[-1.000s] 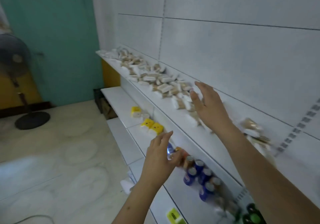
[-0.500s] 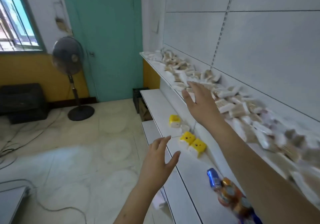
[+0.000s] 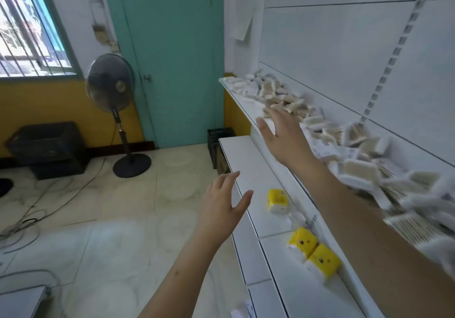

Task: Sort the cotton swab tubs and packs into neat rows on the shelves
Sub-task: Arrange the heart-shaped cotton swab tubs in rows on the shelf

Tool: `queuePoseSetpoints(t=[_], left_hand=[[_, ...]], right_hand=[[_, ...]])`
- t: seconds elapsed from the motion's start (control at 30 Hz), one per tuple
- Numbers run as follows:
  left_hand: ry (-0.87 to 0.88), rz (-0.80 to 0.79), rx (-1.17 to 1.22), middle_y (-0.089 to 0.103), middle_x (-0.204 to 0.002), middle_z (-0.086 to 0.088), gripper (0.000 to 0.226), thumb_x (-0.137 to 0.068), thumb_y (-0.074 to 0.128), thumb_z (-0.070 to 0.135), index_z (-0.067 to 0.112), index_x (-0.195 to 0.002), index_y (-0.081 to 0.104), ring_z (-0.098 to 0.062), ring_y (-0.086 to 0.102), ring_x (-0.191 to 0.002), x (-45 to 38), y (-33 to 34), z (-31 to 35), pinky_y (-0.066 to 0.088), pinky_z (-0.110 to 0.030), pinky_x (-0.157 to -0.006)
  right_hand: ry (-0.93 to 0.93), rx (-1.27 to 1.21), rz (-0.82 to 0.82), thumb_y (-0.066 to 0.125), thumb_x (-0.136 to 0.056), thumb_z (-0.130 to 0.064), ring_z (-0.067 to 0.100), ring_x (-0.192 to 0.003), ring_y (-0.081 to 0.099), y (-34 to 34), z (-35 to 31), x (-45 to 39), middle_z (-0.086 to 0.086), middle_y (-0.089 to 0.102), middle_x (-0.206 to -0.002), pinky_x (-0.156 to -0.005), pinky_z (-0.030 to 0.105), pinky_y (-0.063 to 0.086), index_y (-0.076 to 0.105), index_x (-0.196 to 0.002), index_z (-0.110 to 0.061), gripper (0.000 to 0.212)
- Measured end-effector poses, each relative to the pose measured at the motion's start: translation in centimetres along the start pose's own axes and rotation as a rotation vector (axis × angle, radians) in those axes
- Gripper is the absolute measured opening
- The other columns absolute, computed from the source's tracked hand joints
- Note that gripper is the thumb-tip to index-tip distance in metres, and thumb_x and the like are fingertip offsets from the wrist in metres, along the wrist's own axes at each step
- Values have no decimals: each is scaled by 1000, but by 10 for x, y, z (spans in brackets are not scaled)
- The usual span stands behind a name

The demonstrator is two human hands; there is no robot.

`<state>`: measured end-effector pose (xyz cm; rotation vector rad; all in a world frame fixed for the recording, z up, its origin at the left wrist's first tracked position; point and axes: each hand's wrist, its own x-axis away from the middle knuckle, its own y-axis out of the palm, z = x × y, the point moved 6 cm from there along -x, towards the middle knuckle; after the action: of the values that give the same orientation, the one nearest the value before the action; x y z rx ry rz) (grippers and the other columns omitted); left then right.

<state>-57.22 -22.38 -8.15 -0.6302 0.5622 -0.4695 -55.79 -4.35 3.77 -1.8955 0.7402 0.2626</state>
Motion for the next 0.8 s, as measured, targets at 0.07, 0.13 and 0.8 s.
queuePoseSetpoints(t=[0.07, 0.13, 0.8], left_hand=[[-13, 5, -1, 43, -144, 12, 58, -96, 47, 59, 33, -148, 38, -9, 44, -130, -28, -6, -19, 45, -36, -105], [-11, 9, 6, 45, -144, 11, 59, -96, 47, 59, 31, -148, 39, -9, 43, -130, -59, -8, -39, 43, -35, -107], [219, -179, 128, 41, -149, 12, 58, -97, 47, 57, 32, -149, 38, -9, 34, -138, -375, -11, -158, 34, -28, -108]], right_hand=[[-10, 9, -22, 36, -103, -50, 25, -139, 36, 24, 1, -25, 7, 46, -147, -115, 42, 29, 47, -142, -12, 55], [-3, 26, -18, 36, -103, -50, 26, -138, 36, 43, 4, -53, 7, 46, -147, -115, 41, 29, 47, -143, -12, 56], [230, 192, 129, 42, -104, -42, 30, -132, 40, 127, 69, -298, 11, 50, -142, -108, 38, 30, 50, -139, -10, 49]])
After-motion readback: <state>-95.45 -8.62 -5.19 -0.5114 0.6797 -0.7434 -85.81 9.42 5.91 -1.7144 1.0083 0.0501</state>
